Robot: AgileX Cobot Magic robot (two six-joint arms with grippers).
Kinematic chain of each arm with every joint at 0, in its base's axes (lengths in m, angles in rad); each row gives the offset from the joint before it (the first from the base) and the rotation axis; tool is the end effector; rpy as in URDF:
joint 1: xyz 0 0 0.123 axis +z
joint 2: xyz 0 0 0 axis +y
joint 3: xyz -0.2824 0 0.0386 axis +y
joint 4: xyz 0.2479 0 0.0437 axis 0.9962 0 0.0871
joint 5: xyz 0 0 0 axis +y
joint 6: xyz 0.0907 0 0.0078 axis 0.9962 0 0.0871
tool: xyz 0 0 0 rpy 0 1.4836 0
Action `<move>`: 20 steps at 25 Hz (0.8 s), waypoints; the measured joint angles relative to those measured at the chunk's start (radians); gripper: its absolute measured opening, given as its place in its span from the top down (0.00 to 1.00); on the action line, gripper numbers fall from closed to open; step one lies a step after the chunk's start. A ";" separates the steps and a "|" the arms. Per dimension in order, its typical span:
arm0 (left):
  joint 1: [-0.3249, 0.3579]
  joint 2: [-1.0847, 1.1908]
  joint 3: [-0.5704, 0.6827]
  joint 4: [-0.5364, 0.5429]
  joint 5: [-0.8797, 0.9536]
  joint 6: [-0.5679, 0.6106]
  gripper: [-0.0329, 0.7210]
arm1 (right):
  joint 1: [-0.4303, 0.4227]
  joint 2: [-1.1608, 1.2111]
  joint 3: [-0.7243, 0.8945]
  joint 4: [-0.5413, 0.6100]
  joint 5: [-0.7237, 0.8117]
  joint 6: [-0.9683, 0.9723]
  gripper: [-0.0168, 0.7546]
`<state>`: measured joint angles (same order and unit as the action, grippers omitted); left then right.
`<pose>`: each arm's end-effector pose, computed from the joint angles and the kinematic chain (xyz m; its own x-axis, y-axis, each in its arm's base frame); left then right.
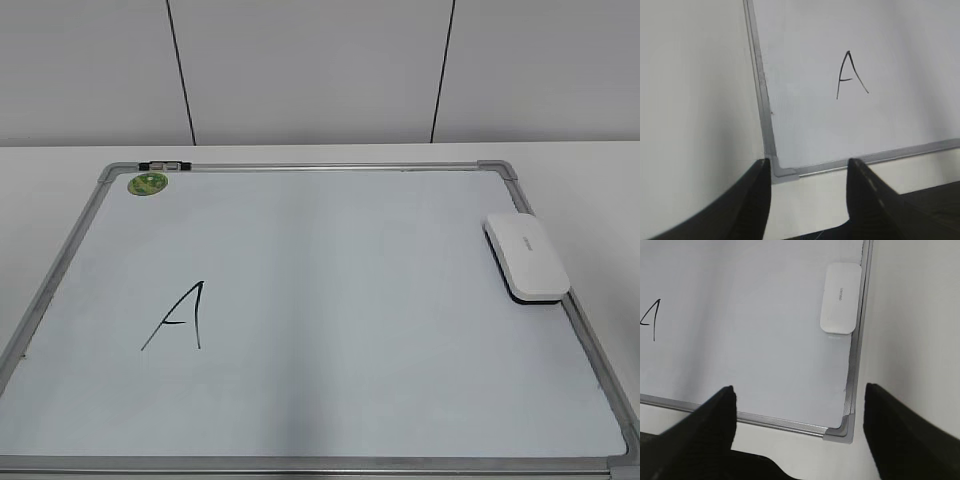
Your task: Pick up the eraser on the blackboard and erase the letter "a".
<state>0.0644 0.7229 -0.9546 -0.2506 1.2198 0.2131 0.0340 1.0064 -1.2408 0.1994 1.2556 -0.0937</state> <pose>0.1017 -0.0147 0.3693 -0.7593 0.0728 -0.6467 0.1799 0.9785 -0.1010 0.1653 0.0228 0.4107 -0.7951 -0.0576 -0.6038 -0.1710 0.9764 0.1320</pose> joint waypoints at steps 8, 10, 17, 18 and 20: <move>-0.024 -0.196 0.225 -0.010 -0.042 -0.016 0.47 | 0.000 -0.296 0.189 -0.030 0.002 0.002 0.22; -0.024 -0.240 0.268 -0.011 -0.048 -0.020 0.47 | 0.000 -0.369 0.241 -0.066 0.003 0.002 0.22; -0.024 -0.381 0.355 -0.012 -0.075 -0.024 0.48 | 0.000 -0.583 0.410 -0.167 0.009 0.002 0.22; -0.024 -0.388 0.357 -0.008 -0.075 -0.024 0.48 | 0.000 -0.606 0.433 -0.173 0.009 0.002 0.22; -0.024 -0.395 0.367 -0.001 -0.077 -0.028 0.48 | 0.000 -0.639 0.490 -0.179 0.009 0.002 0.22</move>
<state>0.0405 0.3277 -0.5875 -0.2520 1.1431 0.1854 0.0340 0.3677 -0.7506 0.0203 1.2650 -0.0922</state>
